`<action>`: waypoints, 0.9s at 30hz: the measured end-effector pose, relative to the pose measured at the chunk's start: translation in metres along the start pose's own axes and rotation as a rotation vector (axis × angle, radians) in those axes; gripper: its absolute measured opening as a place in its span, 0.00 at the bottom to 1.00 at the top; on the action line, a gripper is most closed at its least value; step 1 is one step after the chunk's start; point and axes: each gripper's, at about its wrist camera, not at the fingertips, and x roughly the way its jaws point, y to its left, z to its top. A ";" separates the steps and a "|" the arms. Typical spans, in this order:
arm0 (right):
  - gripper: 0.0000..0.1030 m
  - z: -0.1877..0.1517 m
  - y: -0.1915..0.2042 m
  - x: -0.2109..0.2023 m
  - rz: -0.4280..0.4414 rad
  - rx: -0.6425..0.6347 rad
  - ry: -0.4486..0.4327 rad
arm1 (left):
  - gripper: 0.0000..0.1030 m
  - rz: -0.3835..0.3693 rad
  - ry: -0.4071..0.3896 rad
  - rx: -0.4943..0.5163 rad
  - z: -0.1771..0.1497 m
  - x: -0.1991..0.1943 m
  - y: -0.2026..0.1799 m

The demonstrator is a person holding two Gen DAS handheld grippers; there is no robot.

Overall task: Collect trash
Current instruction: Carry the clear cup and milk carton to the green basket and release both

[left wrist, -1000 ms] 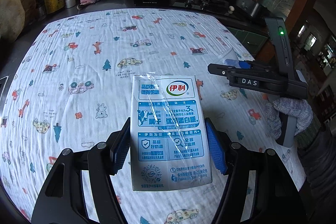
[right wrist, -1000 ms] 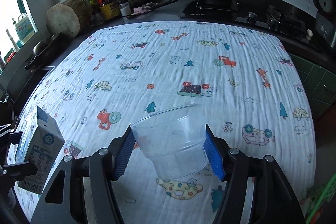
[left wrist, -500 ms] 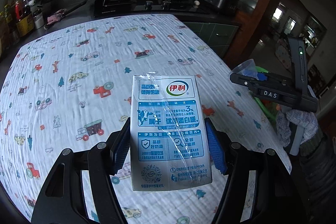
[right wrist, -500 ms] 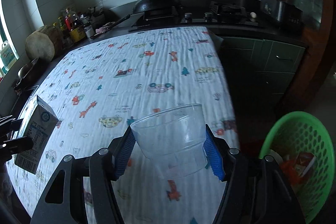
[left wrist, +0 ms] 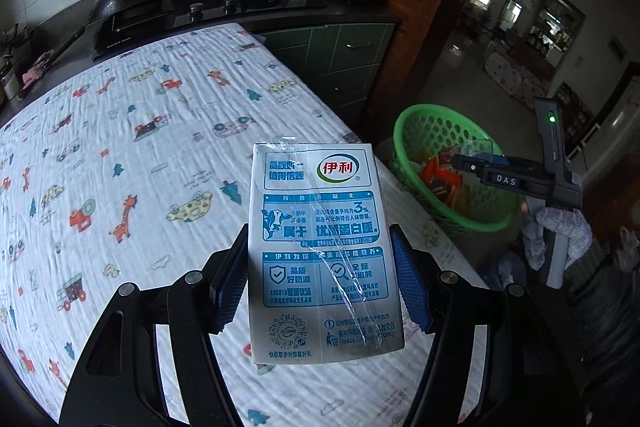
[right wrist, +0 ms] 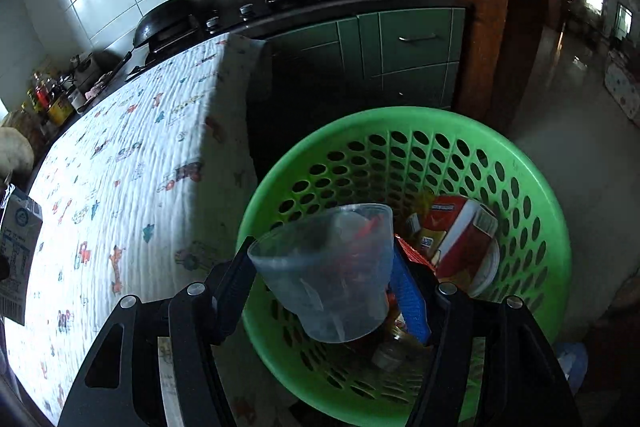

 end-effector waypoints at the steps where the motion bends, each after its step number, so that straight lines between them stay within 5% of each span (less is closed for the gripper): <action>1: 0.65 -0.001 -0.002 0.001 -0.001 0.004 0.002 | 0.63 -0.004 0.002 0.007 0.004 0.004 -0.005; 27: 0.75 -0.062 -0.082 -0.084 -0.035 0.068 -0.120 | 0.63 -0.128 0.139 0.210 0.085 0.149 -0.169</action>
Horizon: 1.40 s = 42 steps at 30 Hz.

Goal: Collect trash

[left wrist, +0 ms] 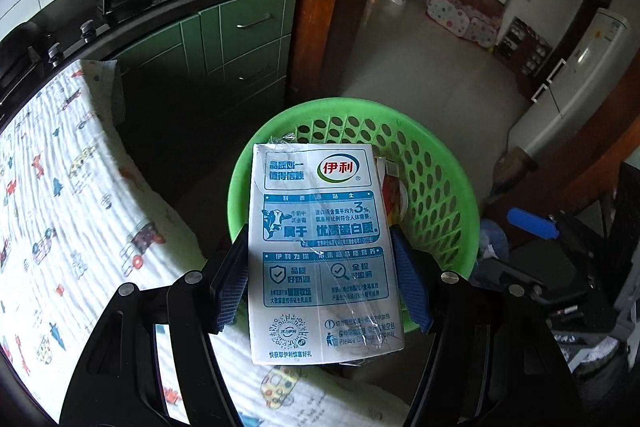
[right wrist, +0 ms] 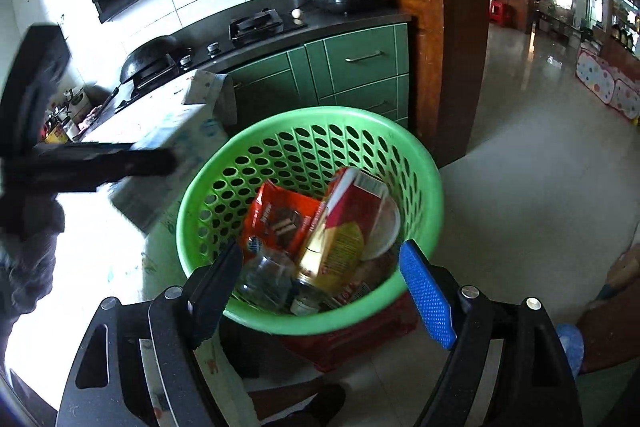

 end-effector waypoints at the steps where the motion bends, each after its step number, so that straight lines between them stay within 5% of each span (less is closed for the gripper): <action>1: 0.75 -0.002 0.000 0.000 0.000 0.000 0.001 | 0.63 -0.001 0.005 0.005 0.004 0.006 -0.002; 9: 0.76 -0.014 -0.007 0.006 0.005 0.019 0.011 | 0.69 0.031 0.023 0.041 0.023 0.047 -0.010; 16: 0.78 -0.020 -0.003 0.002 -0.007 0.050 -0.012 | 0.77 0.018 -0.026 0.029 0.019 0.035 -0.005; 28: 0.83 -0.030 0.049 -0.029 -0.051 -0.022 -0.051 | 0.91 0.067 -0.170 0.002 -0.034 -0.058 0.009; 42: 0.89 -0.060 0.116 -0.064 -0.060 -0.073 -0.076 | 0.93 0.170 -0.288 -0.085 -0.132 -0.160 0.046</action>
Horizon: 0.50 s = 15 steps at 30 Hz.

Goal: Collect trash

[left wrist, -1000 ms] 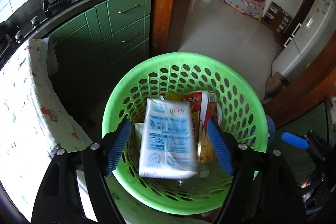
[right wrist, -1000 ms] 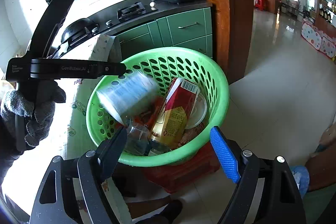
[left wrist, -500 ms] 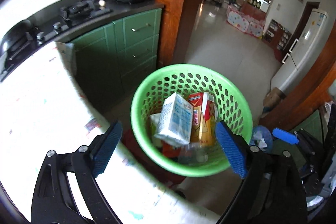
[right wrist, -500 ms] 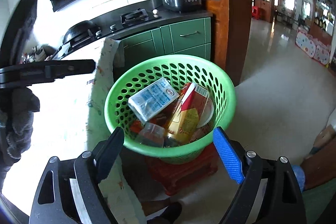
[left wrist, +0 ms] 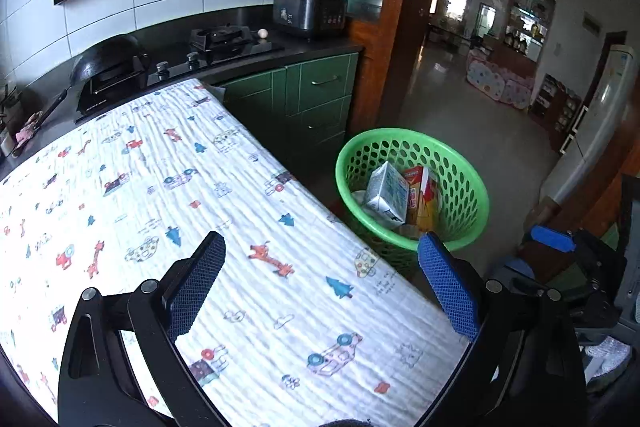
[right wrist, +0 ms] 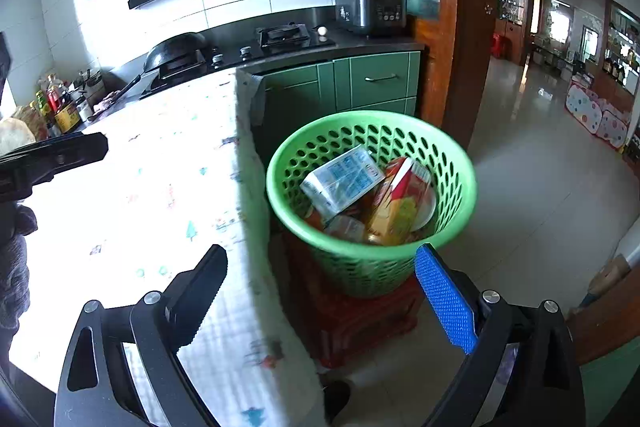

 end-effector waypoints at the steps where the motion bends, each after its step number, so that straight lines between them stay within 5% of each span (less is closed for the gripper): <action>1: 0.89 -0.002 0.003 -0.002 0.007 0.004 0.002 | 0.93 0.005 -0.007 -0.002 -0.004 -0.007 0.003; 15: 0.89 -0.020 0.037 -0.027 0.044 0.038 -0.017 | 0.94 0.147 -0.099 0.007 -0.056 -0.071 0.032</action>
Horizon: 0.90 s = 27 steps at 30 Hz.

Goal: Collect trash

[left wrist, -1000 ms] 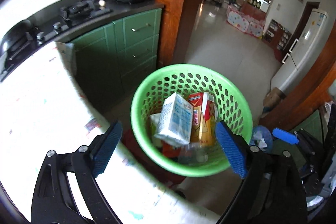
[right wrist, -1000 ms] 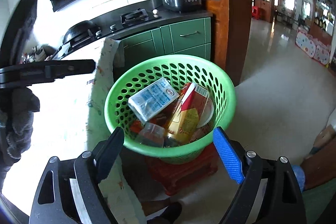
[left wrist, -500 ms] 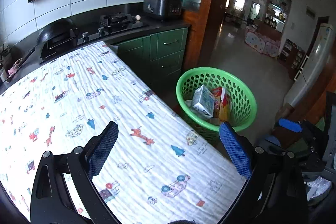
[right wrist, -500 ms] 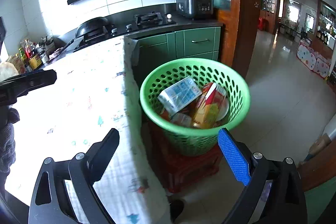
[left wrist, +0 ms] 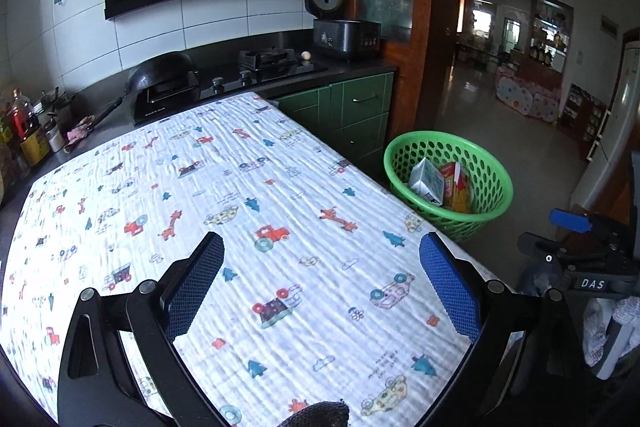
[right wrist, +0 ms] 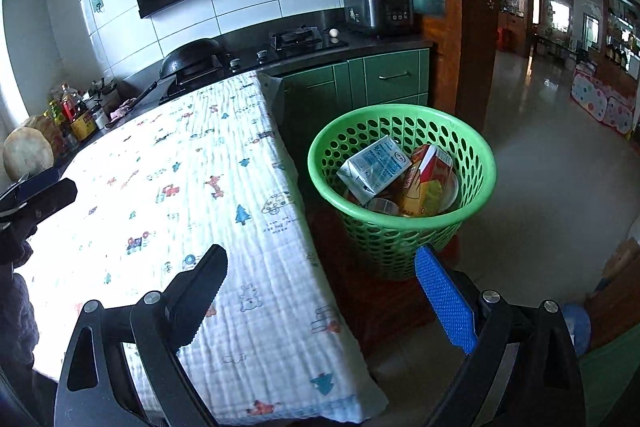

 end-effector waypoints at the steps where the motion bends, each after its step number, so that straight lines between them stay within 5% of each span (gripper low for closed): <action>1: 0.89 -0.001 0.003 -0.002 0.001 -0.001 -0.003 | 0.94 0.013 -0.003 -0.003 -0.005 -0.003 0.005; 27: 0.90 -0.027 0.048 -0.021 0.024 -0.038 -0.026 | 0.95 0.097 -0.007 -0.125 -0.061 -0.040 0.044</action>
